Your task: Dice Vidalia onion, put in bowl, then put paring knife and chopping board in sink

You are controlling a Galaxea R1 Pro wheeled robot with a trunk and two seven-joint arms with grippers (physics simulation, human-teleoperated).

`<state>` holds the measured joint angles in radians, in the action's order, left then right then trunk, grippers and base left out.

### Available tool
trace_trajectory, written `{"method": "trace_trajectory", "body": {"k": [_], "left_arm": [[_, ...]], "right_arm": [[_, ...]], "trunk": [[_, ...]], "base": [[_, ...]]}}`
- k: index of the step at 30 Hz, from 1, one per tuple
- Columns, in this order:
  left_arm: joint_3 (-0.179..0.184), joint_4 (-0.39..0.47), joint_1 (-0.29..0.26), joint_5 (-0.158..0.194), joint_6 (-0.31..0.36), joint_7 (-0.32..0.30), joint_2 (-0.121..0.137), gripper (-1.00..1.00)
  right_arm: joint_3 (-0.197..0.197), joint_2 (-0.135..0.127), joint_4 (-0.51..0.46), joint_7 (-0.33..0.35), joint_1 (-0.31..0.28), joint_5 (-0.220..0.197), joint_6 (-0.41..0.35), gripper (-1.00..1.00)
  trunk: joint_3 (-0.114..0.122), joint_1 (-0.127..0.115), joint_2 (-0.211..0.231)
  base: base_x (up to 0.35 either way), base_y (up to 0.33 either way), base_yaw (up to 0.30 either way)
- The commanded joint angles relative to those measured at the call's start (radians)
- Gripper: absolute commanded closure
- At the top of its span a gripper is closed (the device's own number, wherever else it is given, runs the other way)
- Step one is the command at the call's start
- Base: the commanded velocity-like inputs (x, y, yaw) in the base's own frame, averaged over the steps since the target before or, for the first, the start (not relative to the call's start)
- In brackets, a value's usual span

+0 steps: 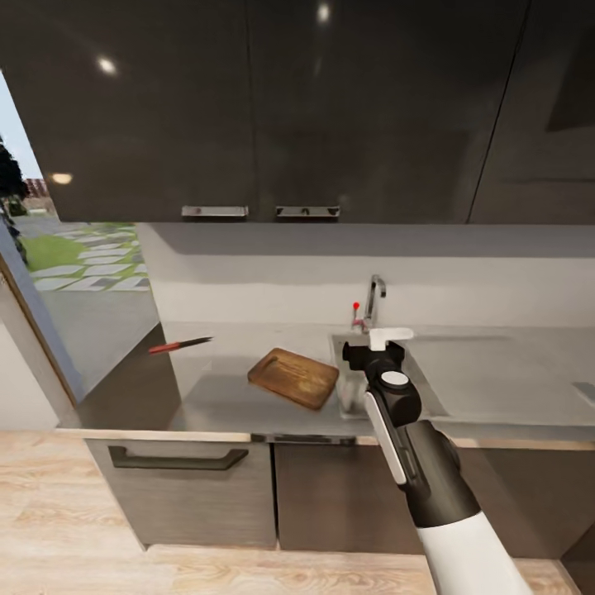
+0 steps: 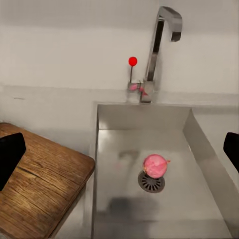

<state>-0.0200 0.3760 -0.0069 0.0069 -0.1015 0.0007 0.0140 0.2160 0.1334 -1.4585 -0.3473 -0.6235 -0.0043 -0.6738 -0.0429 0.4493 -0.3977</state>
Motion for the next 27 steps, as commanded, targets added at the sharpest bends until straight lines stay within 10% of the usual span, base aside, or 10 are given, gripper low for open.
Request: {"method": "trace_trajectory", "body": {"k": [1,27], "left_arm": [[-0.002,0.000,-0.001,0.001,-0.003,0.000,0.000,-1.00],[-0.002,-0.001,-0.001,0.000,-0.003,0.000,0.000,-1.00]], "right_arm": [[0.002,0.000,-0.001,-0.005,-0.001,-0.001,-0.006,-1.00],[0.002,0.005,0.008,-0.004,-0.001,-0.001,-0.006,-1.00]], "trunk": [[-0.002,0.001,-0.002],[-0.002,0.001,-0.002]], "base": [[0.053,0.000,0.210],[0.133,0.000,0.276]]}}
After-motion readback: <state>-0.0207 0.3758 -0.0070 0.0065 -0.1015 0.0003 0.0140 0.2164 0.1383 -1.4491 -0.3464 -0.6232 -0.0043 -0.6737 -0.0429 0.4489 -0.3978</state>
